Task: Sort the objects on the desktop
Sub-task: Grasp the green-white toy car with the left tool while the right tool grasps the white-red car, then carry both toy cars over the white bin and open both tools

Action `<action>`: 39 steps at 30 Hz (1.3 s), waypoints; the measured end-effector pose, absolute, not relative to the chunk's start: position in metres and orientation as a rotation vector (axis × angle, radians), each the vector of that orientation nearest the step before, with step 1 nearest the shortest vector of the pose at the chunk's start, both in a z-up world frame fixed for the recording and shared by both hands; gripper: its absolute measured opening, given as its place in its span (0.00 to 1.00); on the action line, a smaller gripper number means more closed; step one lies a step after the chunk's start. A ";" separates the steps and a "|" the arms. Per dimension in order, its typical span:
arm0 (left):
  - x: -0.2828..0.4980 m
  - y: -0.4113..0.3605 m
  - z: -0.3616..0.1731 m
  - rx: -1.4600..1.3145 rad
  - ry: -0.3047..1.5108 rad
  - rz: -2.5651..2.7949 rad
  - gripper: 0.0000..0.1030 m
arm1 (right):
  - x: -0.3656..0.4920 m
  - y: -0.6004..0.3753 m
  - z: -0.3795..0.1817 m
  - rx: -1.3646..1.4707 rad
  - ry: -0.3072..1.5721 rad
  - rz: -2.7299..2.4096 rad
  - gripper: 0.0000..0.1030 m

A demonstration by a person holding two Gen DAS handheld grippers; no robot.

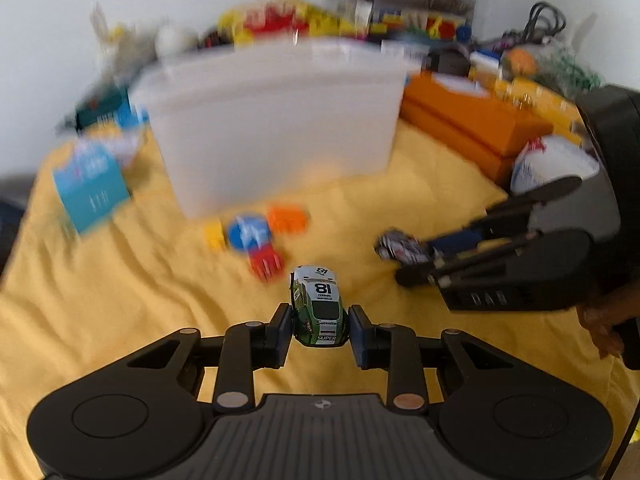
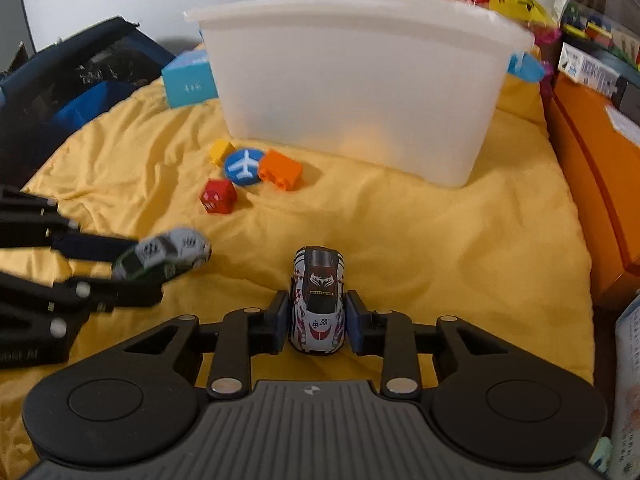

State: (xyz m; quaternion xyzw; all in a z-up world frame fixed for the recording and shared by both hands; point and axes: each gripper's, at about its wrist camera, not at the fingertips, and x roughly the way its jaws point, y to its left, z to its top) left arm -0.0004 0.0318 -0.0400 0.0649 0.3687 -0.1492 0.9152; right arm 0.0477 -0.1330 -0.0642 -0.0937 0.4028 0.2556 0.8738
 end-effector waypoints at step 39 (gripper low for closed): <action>0.104 0.071 0.063 0.064 0.452 -0.218 0.65 | 0.135 -0.129 0.064 -0.070 0.478 0.471 0.48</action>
